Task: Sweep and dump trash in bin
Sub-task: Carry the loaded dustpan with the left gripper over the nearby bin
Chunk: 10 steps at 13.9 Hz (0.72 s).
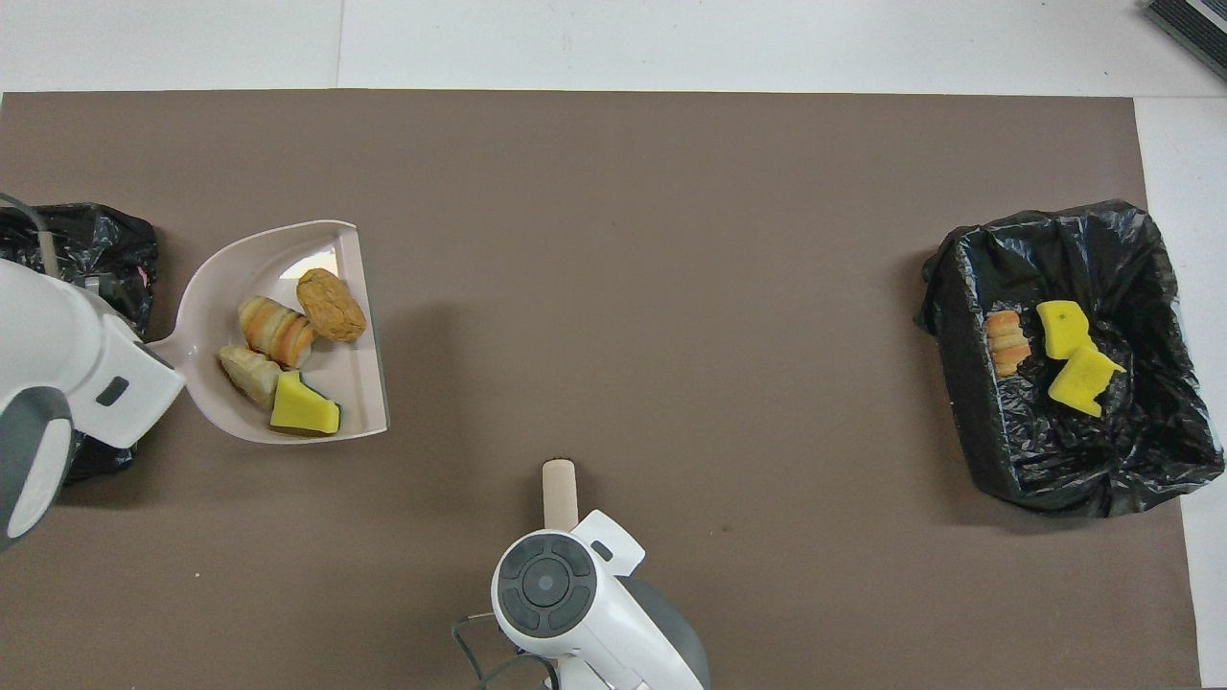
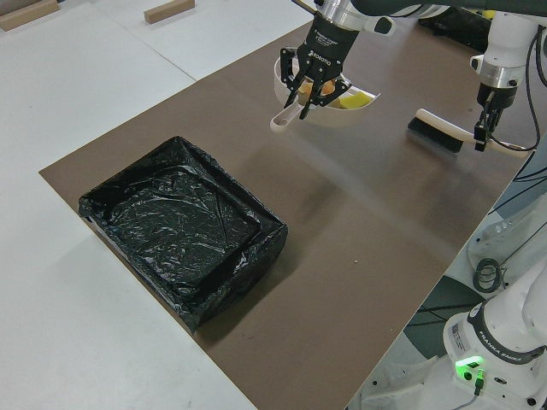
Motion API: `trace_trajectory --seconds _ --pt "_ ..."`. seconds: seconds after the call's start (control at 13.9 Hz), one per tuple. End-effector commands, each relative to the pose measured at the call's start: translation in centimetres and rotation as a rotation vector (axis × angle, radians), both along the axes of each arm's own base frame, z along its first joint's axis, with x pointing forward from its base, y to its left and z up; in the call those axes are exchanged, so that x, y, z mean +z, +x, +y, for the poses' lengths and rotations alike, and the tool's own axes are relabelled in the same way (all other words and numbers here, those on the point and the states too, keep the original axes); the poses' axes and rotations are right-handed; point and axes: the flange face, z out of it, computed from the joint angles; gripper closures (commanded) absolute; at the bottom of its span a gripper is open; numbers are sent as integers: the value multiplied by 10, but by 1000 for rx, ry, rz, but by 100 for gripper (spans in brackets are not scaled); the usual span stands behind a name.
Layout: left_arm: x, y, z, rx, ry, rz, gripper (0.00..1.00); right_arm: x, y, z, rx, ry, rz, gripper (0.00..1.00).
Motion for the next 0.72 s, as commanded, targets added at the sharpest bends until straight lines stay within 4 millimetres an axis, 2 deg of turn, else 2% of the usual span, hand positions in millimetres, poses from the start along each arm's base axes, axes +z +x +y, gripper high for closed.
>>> trace_trajectory --seconds 0.0,0.07,0.29,0.43,0.57,0.65 --pt "12 3 66 128 -78 -22 100 7 3 1 -24 -17 -24 37" --pt "14 5 92 136 -107 -32 100 10 4 3 -3 -32 -44 0" --pt "26 15 159 100 -90 -42 100 33 15 9 31 -97 -62 0" --pt "24 31 217 64 -53 -23 100 51 27 3 44 -100 -94 0" --pt "21 47 261 40 -25 -24 100 82 48 -17 46 -69 -110 0" --pt "22 50 271 27 -6 -48 100 100 60 -33 56 -48 -116 0"
